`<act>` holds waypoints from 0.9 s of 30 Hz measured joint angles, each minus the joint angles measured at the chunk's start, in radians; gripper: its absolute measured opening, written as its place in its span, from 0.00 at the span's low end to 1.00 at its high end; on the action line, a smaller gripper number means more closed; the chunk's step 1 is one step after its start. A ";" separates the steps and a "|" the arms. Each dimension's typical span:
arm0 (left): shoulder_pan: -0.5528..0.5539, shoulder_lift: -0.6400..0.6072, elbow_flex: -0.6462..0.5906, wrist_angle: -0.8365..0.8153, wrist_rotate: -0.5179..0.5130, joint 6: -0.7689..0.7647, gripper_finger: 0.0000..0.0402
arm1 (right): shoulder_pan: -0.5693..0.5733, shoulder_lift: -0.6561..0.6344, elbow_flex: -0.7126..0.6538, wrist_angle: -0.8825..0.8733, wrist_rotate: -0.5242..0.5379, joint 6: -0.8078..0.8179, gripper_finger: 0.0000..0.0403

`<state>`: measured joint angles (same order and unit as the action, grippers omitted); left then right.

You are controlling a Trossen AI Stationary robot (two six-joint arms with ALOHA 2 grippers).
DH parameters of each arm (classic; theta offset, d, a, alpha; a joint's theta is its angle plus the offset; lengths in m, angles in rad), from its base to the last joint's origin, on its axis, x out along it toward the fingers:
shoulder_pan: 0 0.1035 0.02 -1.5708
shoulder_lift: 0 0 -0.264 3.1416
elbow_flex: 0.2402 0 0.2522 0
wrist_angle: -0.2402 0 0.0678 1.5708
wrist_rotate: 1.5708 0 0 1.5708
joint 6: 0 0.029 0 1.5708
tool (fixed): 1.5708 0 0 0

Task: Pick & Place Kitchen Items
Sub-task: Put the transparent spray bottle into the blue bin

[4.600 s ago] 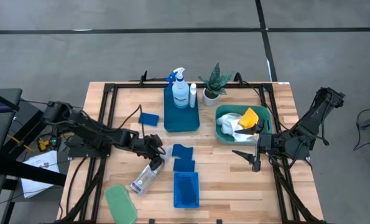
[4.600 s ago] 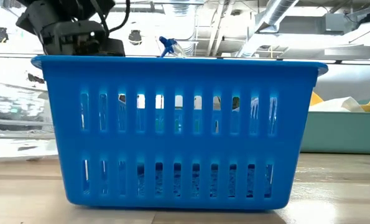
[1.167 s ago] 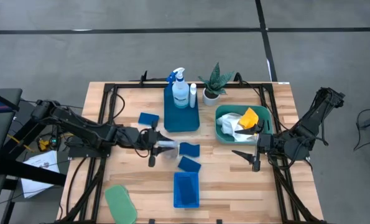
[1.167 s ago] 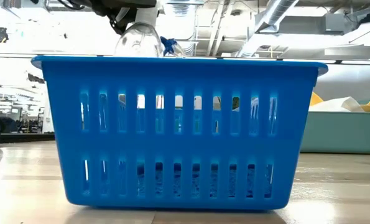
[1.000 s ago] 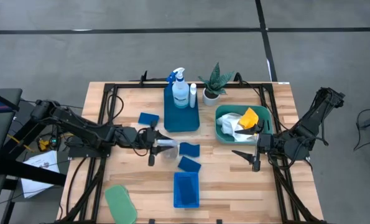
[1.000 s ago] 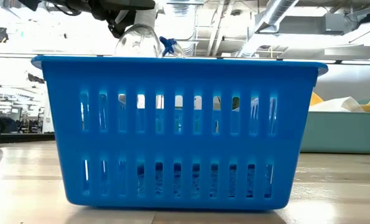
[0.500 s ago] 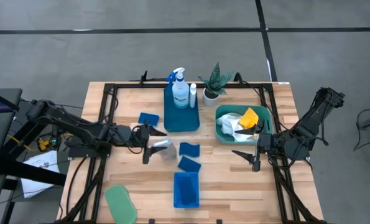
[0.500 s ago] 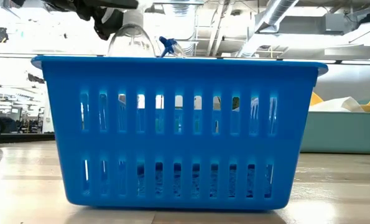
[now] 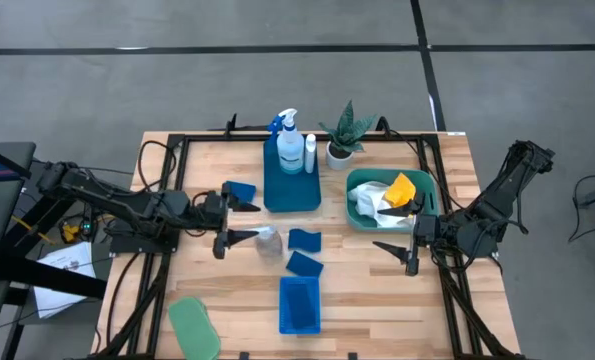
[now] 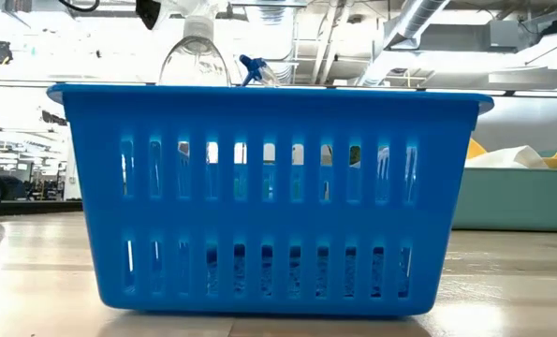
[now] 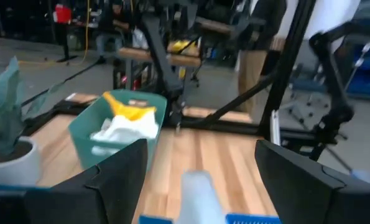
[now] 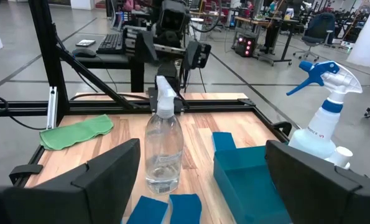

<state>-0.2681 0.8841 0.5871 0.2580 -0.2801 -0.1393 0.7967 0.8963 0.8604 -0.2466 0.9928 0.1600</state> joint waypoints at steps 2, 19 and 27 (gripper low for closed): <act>0.000 0.000 0.015 0.006 0.010 0.001 0.73 | 0.000 0.000 0.000 0.000 0.000 0.000 0.83; 0.001 0.354 0.570 -0.694 0.014 -0.027 0.73 | 0.000 0.000 0.000 -0.005 0.000 -0.001 0.83; 0.012 0.519 0.848 -1.041 0.016 -0.156 0.73 | 0.000 0.000 0.000 -0.008 0.000 -0.002 0.83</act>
<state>-0.2561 1.4027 1.4353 -0.7833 -0.2638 -0.2952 0.7969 0.8963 0.8604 -0.2543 0.9928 0.1585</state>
